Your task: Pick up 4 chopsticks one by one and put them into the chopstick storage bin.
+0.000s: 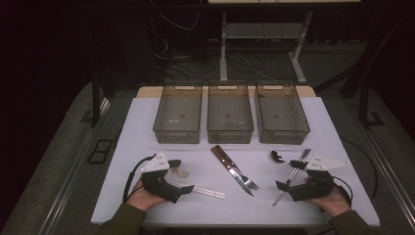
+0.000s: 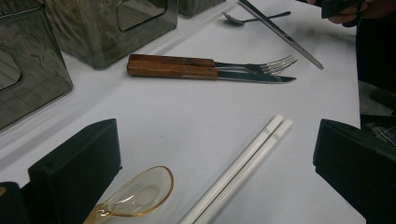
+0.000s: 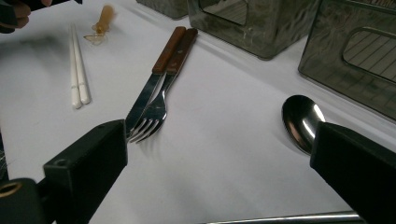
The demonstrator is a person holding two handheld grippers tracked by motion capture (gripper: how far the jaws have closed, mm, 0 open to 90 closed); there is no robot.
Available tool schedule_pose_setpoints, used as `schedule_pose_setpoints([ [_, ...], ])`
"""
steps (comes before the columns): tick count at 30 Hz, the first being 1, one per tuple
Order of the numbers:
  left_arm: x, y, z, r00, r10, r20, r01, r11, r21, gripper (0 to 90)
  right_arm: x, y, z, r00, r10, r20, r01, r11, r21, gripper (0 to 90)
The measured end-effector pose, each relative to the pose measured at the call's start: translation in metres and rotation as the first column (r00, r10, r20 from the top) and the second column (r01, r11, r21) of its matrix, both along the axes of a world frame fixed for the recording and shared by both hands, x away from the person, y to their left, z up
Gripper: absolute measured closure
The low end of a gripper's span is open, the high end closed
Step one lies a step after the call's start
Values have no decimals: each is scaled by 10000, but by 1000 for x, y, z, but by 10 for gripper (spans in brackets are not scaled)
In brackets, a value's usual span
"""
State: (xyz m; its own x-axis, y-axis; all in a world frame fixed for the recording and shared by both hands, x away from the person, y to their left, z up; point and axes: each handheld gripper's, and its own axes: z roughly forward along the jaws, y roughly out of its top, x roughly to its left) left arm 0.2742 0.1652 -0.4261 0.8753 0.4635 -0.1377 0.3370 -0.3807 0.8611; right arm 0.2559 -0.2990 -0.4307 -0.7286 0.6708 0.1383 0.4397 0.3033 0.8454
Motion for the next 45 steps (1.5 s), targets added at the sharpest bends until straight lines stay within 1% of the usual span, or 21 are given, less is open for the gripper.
schedule_pose_setpoints([
  [4, 2, -1, -1, 10000, -28, -11, 28, 10000, 36, 0, 1, -1, 0, 10000, -19, -19, 19, 10000, 31, 40],
  [6, 2, -2, -1, 10000, -23, -77, 23, 10000, 17, 0, 1, 0, -1, 10000, 28, 5, -28, 10000, -25, 40],
  [12, 1, -5, 0, 10000, -71, -49, 72, 9999, 123, 11, 1, 0, -1, 9999, 46, -102, -46, 10000, 31, 40],
  [20, 0, -12, 0, 9993, -358, -88, 359, 9992, 159, 67, 1, -1, 0, 10000, 25, -93, -24, 10000, 57, 40],
  [22, 0, -14, 0, 9991, -416, -54, 416, 9991, 94, 78, 1, -1, 0, 9999, 36, -105, -35, 10000, 43, 40],
  [24, -1, -16, 2, 9987, -501, 26, 501, 9987, 104, 113, 1, -1, 0, 9999, 43, -97, -43, 10000, 31, 40],
  [27, -1, -18, 2, 9987, -514, -15, 514, 9987, 17, 143, 1, -1, 0, 9998, 38, -173, -38, 10000, 34, 40],
  [30, -1, -20, 3, 9984, -571, -12, 571, 9984, 44, 161, 2, -1, 1, 9999, -19, -170, 21, 9999, 104, 40],
  [31, -1, -22, 4, 9970, -771, 69, 770, 9970, 117, 175, 2, -1, 1, 9999, -8, -153, 10, 9999, 122, 40],
  [32, -1, -22, 4, 9970, -771, 69, 770, 9970, 117, 209, 2, 0, 0, 9999, 1, -149, 0, 10000, 90, 40],
  [33, -1, -25, 4, 9961, -885, 23, 885, 9960, 75, 225, 3, 0, 0, 9998, -3, -185, 5, 10000, 71, 40],
  [34, -1, -25, 4, 9961, -885, 23, 885, 9960, 75, 233, 3, 0, 0, 9998, -10, -203, 11, 10000, 52, 40],
  [35, -1, -26, 4, 9952, -974, 28, 974, 9951, 143, 249, 3, 0, 0, 9998, -28, -200, 29, 10000, 47, 40],
  [36, -1, -30, 3, 9929, -1191, -34, 1191, 9927, 186, 271, 3, 0, 0, 9998, -30, -188, 31, 10000, 49, 41],
  [40, -1, -37, 2, 9901, -1406, -49, 1407, 9898, 233, 327, 4, 0, 0, 9998, -48, -208, 49, 10000, 42, 40],
  [42, -1, -42, 1, 9867, -1622, -62, 1623, 9860, 373, 343, 4, 0, 0, 9998, -47, -199, 48, 10000, 45, 40],
  [43, -2, -48, 0, 9843, -1762, -109, 1766, 9828, 538, 369, 4, 0, 0, 9998, -45, -187, 46, 10000, 33, 40],
  [44, -2, -48, 0, 9843, -1762, -109, 1766, 9828, 538, 383, 4, 0, 0, 9998, -45, -187, 46, 10000, 33, 40],
  [45, -2, -51, 0, 9820, -1886, -72, 1887, 9797, 677, 397, 4, 0, -1, 9998, -39, -186, 39, 10000, 23, 40],
])
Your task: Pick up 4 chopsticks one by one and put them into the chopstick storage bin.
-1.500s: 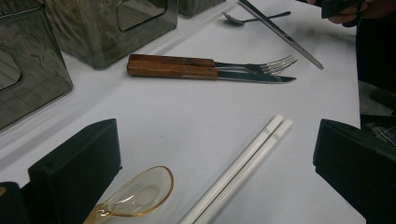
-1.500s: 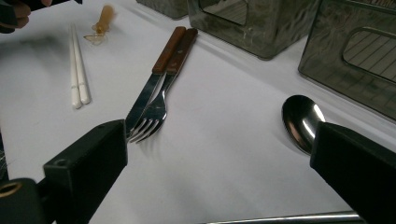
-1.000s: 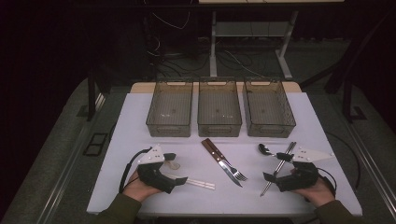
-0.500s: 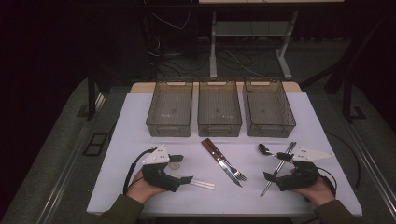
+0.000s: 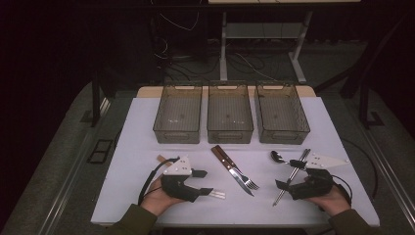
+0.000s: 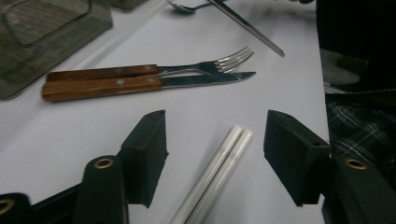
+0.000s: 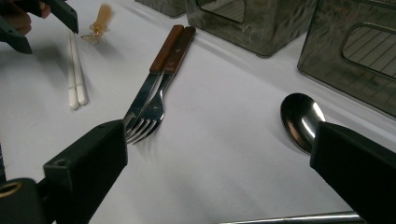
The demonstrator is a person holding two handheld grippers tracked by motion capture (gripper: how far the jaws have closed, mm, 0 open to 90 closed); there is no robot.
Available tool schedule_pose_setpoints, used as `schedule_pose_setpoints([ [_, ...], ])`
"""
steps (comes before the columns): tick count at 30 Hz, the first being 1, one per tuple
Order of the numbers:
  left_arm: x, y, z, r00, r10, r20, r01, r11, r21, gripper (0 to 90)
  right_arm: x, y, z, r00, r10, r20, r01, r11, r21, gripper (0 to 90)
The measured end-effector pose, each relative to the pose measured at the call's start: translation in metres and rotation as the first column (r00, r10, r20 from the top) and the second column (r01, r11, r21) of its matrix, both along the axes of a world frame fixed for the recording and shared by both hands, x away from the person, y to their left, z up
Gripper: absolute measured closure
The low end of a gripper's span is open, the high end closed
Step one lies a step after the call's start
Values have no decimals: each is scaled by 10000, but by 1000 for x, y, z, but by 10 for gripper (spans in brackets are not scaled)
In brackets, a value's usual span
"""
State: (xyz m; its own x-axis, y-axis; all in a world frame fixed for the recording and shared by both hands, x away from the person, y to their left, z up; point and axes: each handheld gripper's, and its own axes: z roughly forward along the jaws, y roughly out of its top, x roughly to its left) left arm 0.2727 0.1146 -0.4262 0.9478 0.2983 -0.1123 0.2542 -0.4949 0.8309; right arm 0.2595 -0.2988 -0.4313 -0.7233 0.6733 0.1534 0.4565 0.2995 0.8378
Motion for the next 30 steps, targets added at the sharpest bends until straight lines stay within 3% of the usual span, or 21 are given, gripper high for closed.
schedule_pose_setpoints([
  [5, -1, -13, -3, 9991, -421, -22, 421, 9985, 351, 465, 1, 0, 0, 10000, 1, -19, -1, 10000, 17, 40],
  [6, -1, -15, -4, 9987, -505, -43, 506, 9979, 403, 519, 1, 0, 0, 10000, -16, -35, 16, 10000, 20, 40],
  [13, -1, -35, -10, 9937, -1116, -36, 1113, 9875, 1117, 620, 1, 0, 0, 10000, -15, -28, 15, 10000, 2, 40],
  [15, -1, -37, -11, 9935, -1131, -79, 1133, 9871, 1132, 639, 1, 0, -1, 10000, -14, -27, 14, 10000, 8, 40],
  [24, 1, -50, -16, 9862, -1654, -88, 1645, 9719, 1686, 651, 1, -1, -1, 10000, -20, -35, 20, 10000, 14, 40],
  [25, 0, -51, -17, 9874, -1574, -147, 1577, 9739, 1630, 651, 1, -1, -1, 10000, -22, -32, 22, 10000, 19, 40],
  [30, 1, -56, -19, 9859, -1671, -106, 1663, 9698, 1782, 644, 1, -1, 0, 10000, -60, -14, 60, 10000, 38, 41],
])
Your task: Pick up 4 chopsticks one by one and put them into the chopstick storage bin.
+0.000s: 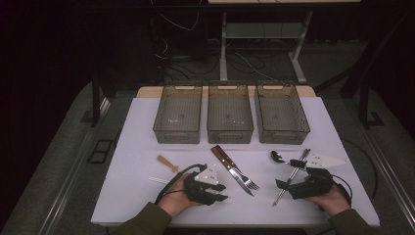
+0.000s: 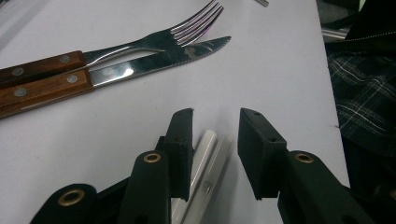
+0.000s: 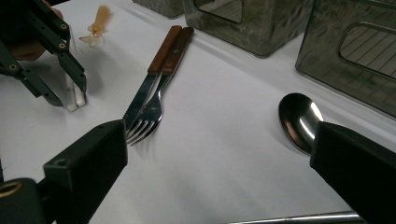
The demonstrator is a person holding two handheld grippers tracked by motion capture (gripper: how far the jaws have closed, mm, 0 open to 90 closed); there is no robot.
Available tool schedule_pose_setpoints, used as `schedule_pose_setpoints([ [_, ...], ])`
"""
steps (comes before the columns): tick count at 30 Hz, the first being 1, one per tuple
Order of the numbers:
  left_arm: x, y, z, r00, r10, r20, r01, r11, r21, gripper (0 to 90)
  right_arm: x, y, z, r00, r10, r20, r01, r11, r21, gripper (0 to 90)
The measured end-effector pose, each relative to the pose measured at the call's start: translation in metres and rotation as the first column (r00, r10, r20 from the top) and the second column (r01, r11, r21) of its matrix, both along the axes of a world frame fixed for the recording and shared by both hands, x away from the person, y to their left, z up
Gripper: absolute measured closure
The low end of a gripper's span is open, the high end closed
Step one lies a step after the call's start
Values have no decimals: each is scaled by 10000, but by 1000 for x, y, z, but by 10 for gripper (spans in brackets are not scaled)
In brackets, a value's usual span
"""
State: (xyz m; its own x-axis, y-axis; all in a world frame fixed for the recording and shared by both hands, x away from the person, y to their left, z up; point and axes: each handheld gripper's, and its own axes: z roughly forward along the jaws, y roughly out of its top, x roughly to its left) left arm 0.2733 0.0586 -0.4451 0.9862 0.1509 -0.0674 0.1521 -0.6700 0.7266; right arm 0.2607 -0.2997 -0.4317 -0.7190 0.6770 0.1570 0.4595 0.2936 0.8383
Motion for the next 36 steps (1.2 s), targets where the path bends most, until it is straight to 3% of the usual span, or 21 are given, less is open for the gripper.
schedule_pose_setpoints([
  [9, -1, -4, -3, 10000, -66, 73, 63, 9992, 404, 668, 0, 0, 0, 10000, -25, -8, 25, 10000, 30, 40],
  [23, 4, -4, -2, 9995, -204, 256, 191, 9986, 501, 688, 0, 0, 0, 10000, -35, -4, 35, 10000, 19, 40],
  [36, 15, -8, -2, 9998, 90, 184, -99, 9985, 532, 712, 0, -1, 0, 10000, -6, 14, 6, 10000, 42, 40],
])
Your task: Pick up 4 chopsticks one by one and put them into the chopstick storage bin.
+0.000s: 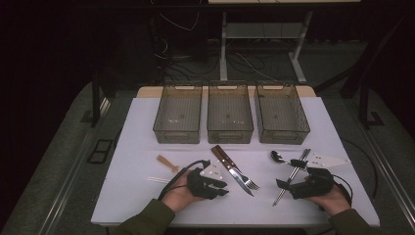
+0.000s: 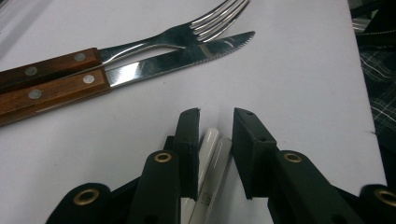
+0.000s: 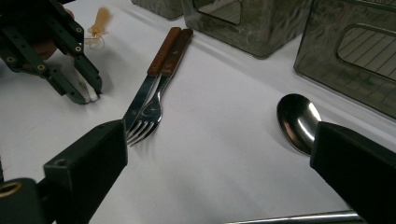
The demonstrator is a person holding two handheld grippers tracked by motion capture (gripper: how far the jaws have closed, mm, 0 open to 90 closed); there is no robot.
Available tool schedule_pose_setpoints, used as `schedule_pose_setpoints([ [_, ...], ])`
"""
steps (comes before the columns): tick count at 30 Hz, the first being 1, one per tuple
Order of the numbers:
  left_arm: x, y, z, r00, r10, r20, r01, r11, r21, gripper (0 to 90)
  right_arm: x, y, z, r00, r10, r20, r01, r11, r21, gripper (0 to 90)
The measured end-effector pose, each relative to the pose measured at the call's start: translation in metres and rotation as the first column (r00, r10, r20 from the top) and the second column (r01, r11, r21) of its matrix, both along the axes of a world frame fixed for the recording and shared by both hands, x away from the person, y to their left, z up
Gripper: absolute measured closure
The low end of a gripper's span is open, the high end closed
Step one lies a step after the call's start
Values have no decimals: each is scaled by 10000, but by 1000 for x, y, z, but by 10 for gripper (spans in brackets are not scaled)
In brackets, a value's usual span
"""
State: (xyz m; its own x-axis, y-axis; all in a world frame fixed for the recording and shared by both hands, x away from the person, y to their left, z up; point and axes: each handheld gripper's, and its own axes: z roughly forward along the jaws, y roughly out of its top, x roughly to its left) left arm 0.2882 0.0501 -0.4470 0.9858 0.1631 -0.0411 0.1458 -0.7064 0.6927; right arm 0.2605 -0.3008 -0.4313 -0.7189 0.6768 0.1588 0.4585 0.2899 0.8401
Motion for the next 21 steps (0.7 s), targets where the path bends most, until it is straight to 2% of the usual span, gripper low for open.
schedule_pose_setpoints([
  [3, 3, -1, 0, 10000, 80, -25, -80, 10000, 44, 715, 0, 0, 0, 10000, 0, -8, 0, 10000, 2, 40],
  [4, 5, 0, 1, 10000, -42, 75, 41, 9997, 242, 716, 0, 0, 0, 10000, 0, 3, 0, 10000, 1, 41],
  [7, 8, 0, 1, 10000, 29, 60, -30, 9997, 241, 718, 0, 0, 0, 10000, -4, 2, 4, 10000, 0, 41],
  [10, 9, -1, 1, 9996, 288, -25, -287, 9996, 79, 720, 0, 0, 0, 10000, 3, -1, -3, 10000, 4, 40],
  [13, 12, -2, 1, 9991, 416, -23, -415, 9990, 189, 722, 0, 0, 0, 10000, 2, 11, -2, 10000, -2, 40],
  [17, 14, -3, 1, 9966, 804, -173, -803, 9967, 114, 723, 0, 0, 0, 10000, 6, 15, -6, 10000, 4, 41],
  [18, 16, -3, 2, 9972, 736, -87, -734, 9970, 247, 724, 0, -1, 0, 10000, 4, 22, -4, 10000, 13, 41],
  [19, 16, -4, 1, 9956, 926, -167, -924, 9957, 97, 724, 0, -1, 0, 10000, 4, 22, -4, 10000, 13, 41],
  [21, 20, -3, 3, 9968, 797, -65, -794, 9961, 392, 725, 0, -1, 0, 10000, -3, 23, 3, 10000, 18, 40],
])
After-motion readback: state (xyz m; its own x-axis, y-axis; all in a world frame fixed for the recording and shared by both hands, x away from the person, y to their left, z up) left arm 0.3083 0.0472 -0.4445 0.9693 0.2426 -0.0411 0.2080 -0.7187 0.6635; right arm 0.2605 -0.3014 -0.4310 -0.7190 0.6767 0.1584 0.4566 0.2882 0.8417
